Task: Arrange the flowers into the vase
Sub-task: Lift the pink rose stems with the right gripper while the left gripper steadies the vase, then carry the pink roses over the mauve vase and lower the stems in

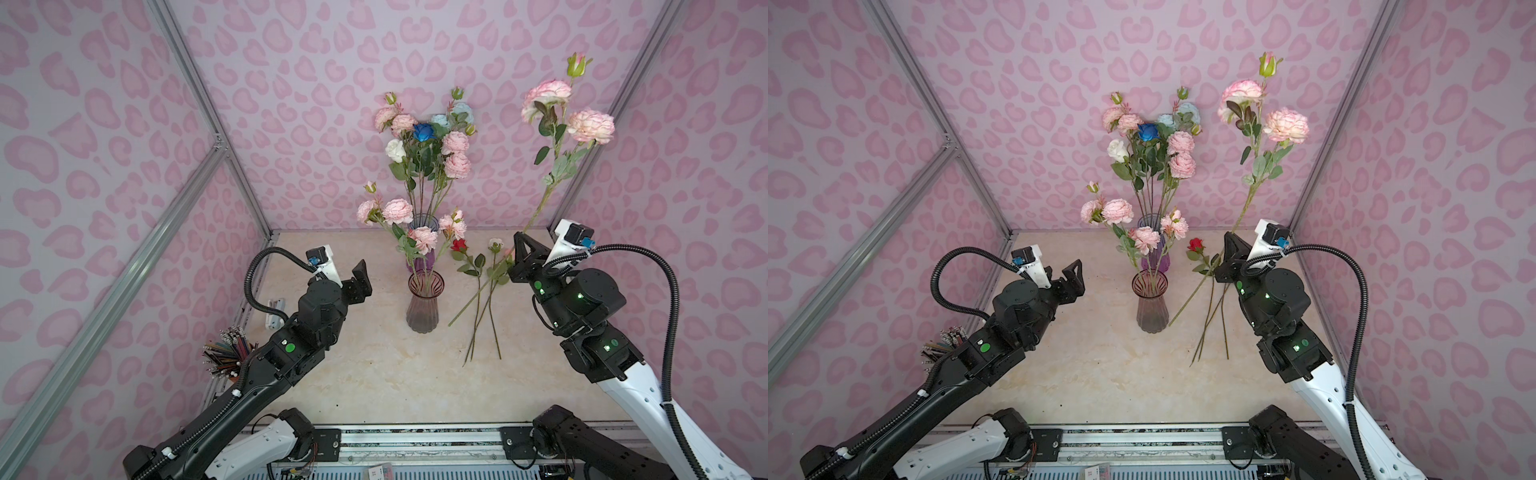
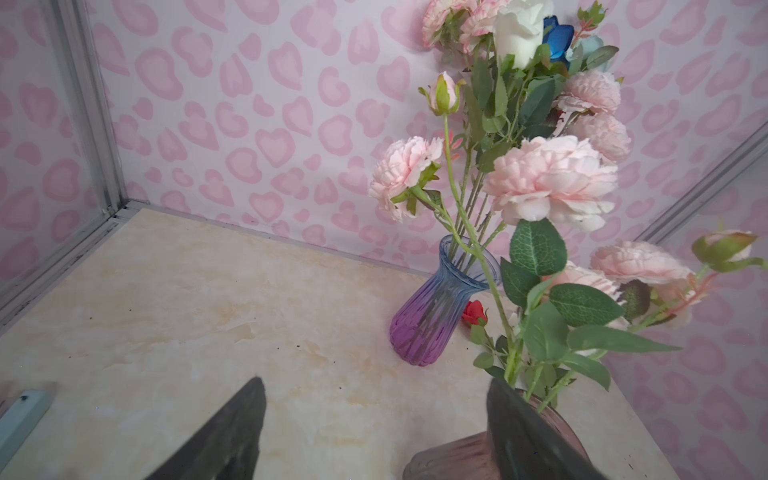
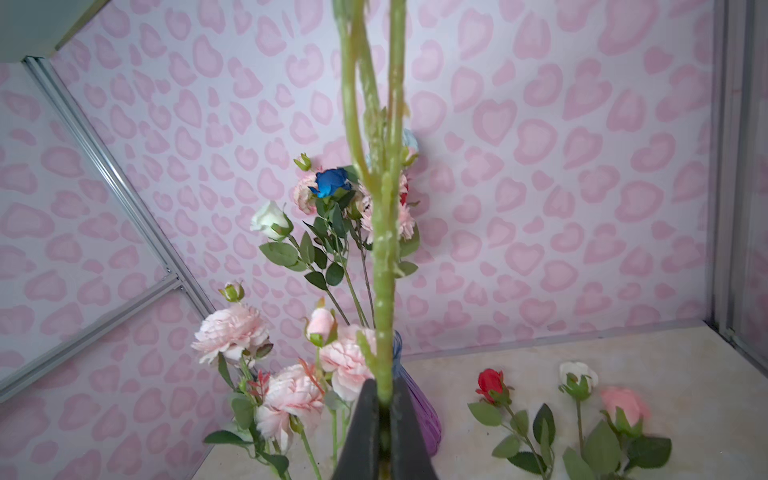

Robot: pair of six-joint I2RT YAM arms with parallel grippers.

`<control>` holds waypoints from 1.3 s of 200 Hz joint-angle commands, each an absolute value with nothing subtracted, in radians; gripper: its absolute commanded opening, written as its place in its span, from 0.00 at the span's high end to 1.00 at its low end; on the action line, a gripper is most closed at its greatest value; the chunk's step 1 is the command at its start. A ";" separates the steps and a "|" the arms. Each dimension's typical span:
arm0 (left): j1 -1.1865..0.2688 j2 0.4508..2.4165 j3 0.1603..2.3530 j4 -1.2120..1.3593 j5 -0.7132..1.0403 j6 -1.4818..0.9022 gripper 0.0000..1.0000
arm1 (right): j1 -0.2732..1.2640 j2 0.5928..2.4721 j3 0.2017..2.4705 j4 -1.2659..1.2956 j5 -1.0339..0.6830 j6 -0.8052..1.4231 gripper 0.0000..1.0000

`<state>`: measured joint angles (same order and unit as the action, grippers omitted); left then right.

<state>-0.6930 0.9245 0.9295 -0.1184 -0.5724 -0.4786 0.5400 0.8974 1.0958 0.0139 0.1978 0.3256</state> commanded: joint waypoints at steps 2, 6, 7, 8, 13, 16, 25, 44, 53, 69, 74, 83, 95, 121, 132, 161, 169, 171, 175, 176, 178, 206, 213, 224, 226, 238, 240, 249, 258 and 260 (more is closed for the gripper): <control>-0.687 0.920 0.928 -0.112 -0.606 -0.500 0.16 | 0.595 0.971 1.192 0.086 0.254 0.200 1.00; -0.686 0.920 0.928 -0.112 -0.605 -0.500 0.16 | 0.606 0.989 1.213 0.092 0.256 0.187 1.00; -0.685 0.920 0.928 -0.111 -0.605 -0.499 0.16 | 0.607 0.995 1.219 0.093 0.256 0.184 1.00; -0.685 0.920 0.928 -0.112 -0.605 -0.499 0.16 | 0.610 0.999 1.226 0.094 0.255 0.181 1.00; -0.684 0.920 0.929 -0.112 -0.604 -0.499 0.16 | 0.620 1.022 1.254 0.100 0.254 0.166 1.00; -0.684 0.920 0.930 -0.112 -0.604 -0.499 0.16 | 0.625 1.034 1.271 0.104 0.252 0.158 1.00; -0.684 0.919 0.929 -0.112 -0.604 -0.497 0.16 | 0.640 1.078 1.317 0.113 0.256 0.141 1.00; -0.682 0.911 0.929 -0.111 -0.605 -0.491 0.16 | 0.648 1.163 1.374 0.155 0.247 0.124 1.00; -0.682 0.907 0.928 -0.110 -0.606 -0.488 0.16 | 0.654 1.196 1.386 0.174 0.245 0.112 1.00; -0.682 0.899 0.927 -0.104 -0.610 -0.479 0.16 | 0.656 1.247 1.402 0.186 0.237 0.100 1.00; -0.681 0.896 0.924 -0.101 -0.614 -0.477 0.16 | 0.655 1.260 1.405 0.188 0.235 0.096 1.00; -0.682 0.892 0.921 -0.097 -0.616 -0.474 0.16 | 0.656 1.280 1.407 0.197 0.233 0.087 1.00; -0.682 0.891 0.920 -0.095 -0.617 -0.471 0.16 | 0.657 1.300 1.404 0.212 0.243 0.078 1.00; -0.683 0.891 0.922 -0.096 -0.613 -0.468 0.16 | 0.657 1.331 1.375 0.222 0.234 0.080 1.00; -0.681 0.888 0.922 -0.096 -0.611 -0.468 0.16 | 0.668 1.334 1.338 0.240 0.235 0.074 1.00; -0.683 0.882 0.918 -0.094 -0.597 -0.473 0.16 | 0.711 1.338 1.254 0.282 0.259 0.035 1.00; -0.682 0.881 0.918 -0.095 -0.592 -0.476 0.16 | 0.723 1.336 1.227 0.296 0.273 0.032 1.00; -0.683 0.880 0.919 -0.094 -0.590 -0.477 0.16 | 0.726 1.336 1.220 0.303 0.276 0.032 1.00; -0.682 0.882 0.919 -0.094 -0.588 -0.477 0.16 | 0.730 1.334 1.204 0.313 0.280 0.035 1.00; -0.681 0.881 0.920 -0.095 -0.587 -0.477 0.16 | 0.731 1.334 1.200 0.315 0.280 0.036 1.00; -0.682 0.882 0.919 -0.094 -0.586 -0.477 0.16 | 0.733 1.333 1.193 0.319 0.281 0.037 1.00; -0.682 0.878 0.920 -0.097 -0.587 -0.474 0.16 | 0.757 1.328 1.118 0.359 0.299 0.074 0.99; -0.683 0.877 0.920 -0.096 -0.588 -0.474 0.16 | 0.766 1.327 1.101 0.368 0.308 0.079 0.98; -0.682 0.877 0.920 -0.097 -0.589 -0.472 0.16 | 0.784 1.324 1.074 0.380 0.327 0.075 0.96; -0.682 0.877 0.918 -0.095 -0.589 -0.472 0.16 | 0.787 1.324 1.070 0.381 0.329 0.074 0.96; -0.682 0.877 0.918 -0.096 -0.588 -0.472 0.16 | 0.802 1.325 1.048 0.382 0.345 0.075 0.95; -0.682 0.879 0.918 -0.095 -0.586 -0.474 0.16 | 0.805 1.325 1.045 0.382 0.346 0.076 0.94; -0.681 0.878 0.919 -0.096 -0.583 -0.475 0.16 | 0.813 1.327 1.030 0.383 0.348 0.082 0.94; -0.683 0.879 0.918 -0.096 -0.580 -0.477 0.16 | 0.819 1.328 1.016 0.383 0.356 0.088 0.93; -0.683 0.880 0.918 -0.096 -0.579 -0.478 0.16 | 0.820 1.328 1.014 0.383 0.359 0.089 0.93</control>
<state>-0.6827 0.8803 0.9222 -0.1242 -0.5831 -0.4767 0.8059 1.3266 1.0424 0.3389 0.3180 0.0631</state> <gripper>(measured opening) 0.842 0.064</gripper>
